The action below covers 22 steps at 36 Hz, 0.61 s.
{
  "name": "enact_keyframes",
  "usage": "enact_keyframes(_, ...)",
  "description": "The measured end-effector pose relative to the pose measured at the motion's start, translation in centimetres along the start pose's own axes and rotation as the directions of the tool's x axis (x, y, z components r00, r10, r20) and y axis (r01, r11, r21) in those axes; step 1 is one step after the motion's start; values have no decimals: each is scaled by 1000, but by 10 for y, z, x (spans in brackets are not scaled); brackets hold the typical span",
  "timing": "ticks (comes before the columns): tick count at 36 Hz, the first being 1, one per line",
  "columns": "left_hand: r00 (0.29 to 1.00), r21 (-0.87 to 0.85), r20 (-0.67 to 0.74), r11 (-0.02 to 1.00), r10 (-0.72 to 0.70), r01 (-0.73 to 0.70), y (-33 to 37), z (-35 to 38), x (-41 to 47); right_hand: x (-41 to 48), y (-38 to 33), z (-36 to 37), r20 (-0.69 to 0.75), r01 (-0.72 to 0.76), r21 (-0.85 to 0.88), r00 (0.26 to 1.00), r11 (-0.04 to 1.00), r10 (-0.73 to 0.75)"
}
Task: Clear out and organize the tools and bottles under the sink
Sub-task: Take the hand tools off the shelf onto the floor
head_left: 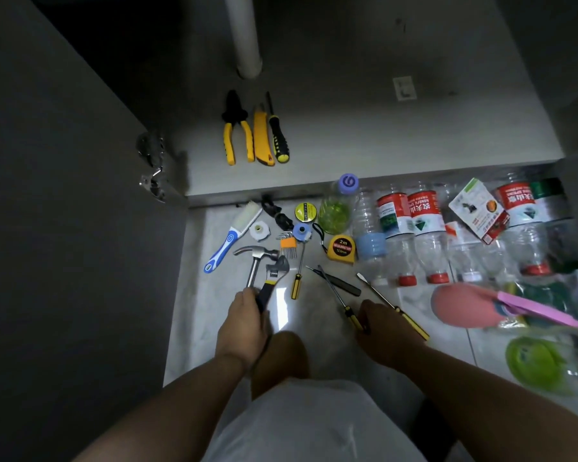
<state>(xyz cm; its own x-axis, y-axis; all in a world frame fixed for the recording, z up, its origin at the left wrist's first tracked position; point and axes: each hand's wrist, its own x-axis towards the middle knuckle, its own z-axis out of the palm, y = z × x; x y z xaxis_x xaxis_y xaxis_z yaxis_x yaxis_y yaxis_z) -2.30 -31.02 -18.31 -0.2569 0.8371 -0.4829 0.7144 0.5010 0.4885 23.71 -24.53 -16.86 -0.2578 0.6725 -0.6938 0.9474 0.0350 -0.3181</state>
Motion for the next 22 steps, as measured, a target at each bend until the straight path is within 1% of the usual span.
enact_keyframes(5, 996, 239, 63, 968, 65, -78, 0, 3, 4, -3, 4, 5, -32, -32, 0, 999, 999, 32)
enact_keyframes(10, 989, 350, 75, 925, 128, -147, -1, 6, 5, -7, 5, 7, -86, -48, -62, 995, 997, 43)
enact_keyframes(15, 984, 323, 78, 930, 159, -176, 5, 0, 6, -8, 1, 4, -144, -102, -126, 986, 987, 84)
enact_keyframes(19, 977, 289, 77, 934, 196, -210, 12, -7, 11, -6, -3, 0, -188, -146, -78, 974, 986, 130)
enact_keyframes(22, 967, 264, 68, 930, 245, -254, 19, -14, 15, -5, -5, -4, -222, -131, -43, 968, 990, 118)
